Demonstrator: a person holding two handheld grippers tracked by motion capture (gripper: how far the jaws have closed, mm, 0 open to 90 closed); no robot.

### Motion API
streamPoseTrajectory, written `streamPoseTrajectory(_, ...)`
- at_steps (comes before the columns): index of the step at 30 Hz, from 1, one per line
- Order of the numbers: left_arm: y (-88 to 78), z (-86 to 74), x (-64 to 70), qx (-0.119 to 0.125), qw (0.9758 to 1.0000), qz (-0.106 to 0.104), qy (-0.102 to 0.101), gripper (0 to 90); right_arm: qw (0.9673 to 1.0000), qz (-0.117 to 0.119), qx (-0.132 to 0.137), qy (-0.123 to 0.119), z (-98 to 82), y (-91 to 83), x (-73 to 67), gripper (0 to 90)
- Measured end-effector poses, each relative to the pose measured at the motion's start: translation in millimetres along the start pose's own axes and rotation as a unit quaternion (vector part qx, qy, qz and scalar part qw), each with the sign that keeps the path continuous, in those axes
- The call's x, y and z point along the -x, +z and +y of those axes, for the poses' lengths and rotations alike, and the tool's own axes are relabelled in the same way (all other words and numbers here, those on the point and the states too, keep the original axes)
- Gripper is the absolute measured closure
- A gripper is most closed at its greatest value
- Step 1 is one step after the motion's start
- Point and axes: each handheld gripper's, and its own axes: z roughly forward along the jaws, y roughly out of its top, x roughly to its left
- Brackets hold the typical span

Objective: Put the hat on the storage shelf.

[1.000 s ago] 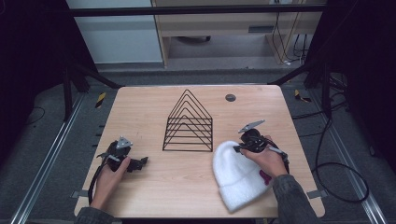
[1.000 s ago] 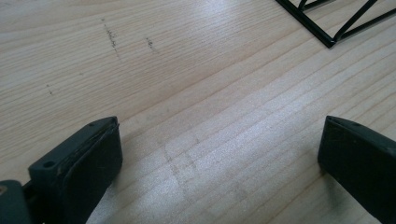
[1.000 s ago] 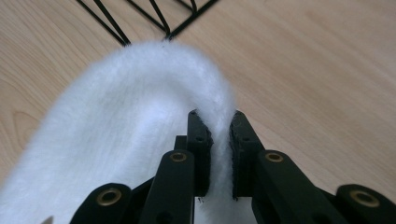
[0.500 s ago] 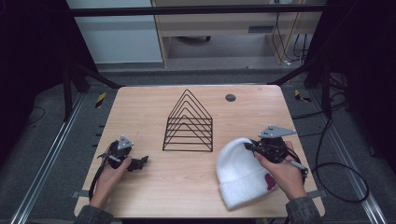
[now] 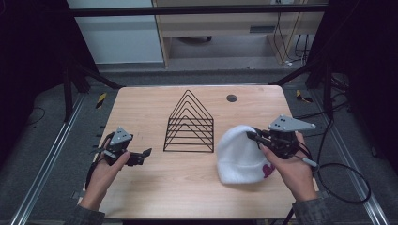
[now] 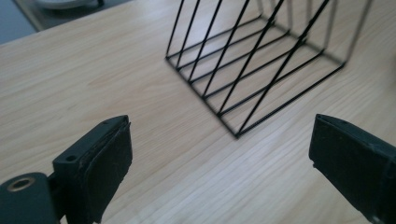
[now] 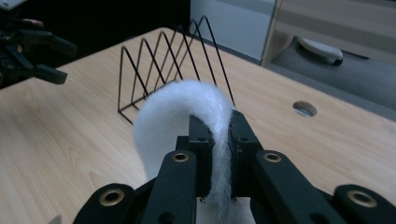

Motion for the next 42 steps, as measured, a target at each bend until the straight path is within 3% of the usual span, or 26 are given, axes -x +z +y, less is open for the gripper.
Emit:
streamPoseTrajectory(1, -4.2, 3.8, 1.1, 0.016, 0.9997, -0.018, -0.006, 5.7, 1.0, 0.0, 0.003, -0.003, 3.9, -0.3, -0.4, 82.8)
streamPoseTrajectory(3, -12.7, 11.8, 2.8, 0.052, 0.9959, -0.068, -0.029, 5.7, 0.9999, -0.002, 0.011, -0.008, 15.3, -0.5, -1.8, 82.8)
streamPoseTrajectory(5, -17.5, 20.2, 4.5, 0.062, 0.9944, -0.081, -0.027, 5.3, 0.9997, -0.008, 0.02, -0.015, 28.3, -1.1, -3.6, 82.8)
streamPoseTrajectory(10, -26.9, 44.1, 3.5, 0.06, 0.996, -0.067, 0.002, 4.8, 0.9993, -0.015, 0.031, -0.014, 40.2, 0.8, -1.9, 83.0)
streamPoseTrajectory(14, -29.2, 57.4, 3.3, 0.056, 0.9955, -0.075, 0.017, 4.6, 0.9988, -0.018, 0.044, -0.011, 51.5, -2.1, 3.9, 82.9)
streamPoseTrajectory(17, -26.6, 68.5, 6.0, 0.041, 0.9957, -0.078, 0.027, 4.9, 0.9981, -0.022, 0.058, -0.005, 59.1, -6.3, 8.7, 82.9)
streamPoseTrajectory(20, -26.4, 77.4, 11.7, 0.039, 0.9956, -0.071, 0.047, 5.7, 0.9972, -0.025, 0.071, 0.001, 66.6, -8.9, 11.1, 83.0)
streamPoseTrajectory(32, -30.4, 104.8, 35.8, 0.04, 0.9928, -0.075, 0.084, 7.1, 0.9966, -0.049, 0.066, -0.004, 93.1, -5.9, 12.5, 83.1)
streamPoseTrajectory(35, -30.1, 108.9, 37.7, 0.041, 0.9923, -0.077, 0.087, 6.9, 0.9965, -0.053, 0.065, -0.005, 103.9, -1.6, 9.7, 83.1)
streamPoseTrajectory(36, -29.8, 111.4, 36.9, 0.036, 0.9922, -0.069, 0.097, 6.9, 0.9965, -0.053, 0.065, -0.005, 103.9, -1.6, 9.7, 83.1)
streamPoseTrajectory(38, -31.2, 113.3, 33.7, 0.027, 0.9923, -0.056, 0.107, 7.0, 0.9955, -0.073, 0.052, -0.03, 112.0, 0.7, 1.9, 83.1)
streamPoseTrajectory(42, -34.7, 115.0, 22.9, 0.029, 0.9934, -0.071, 0.085, 6.9, 0.9941, -0.075, 0.052, -0.059, 129.3, 3.1, -12.1, 83.1)
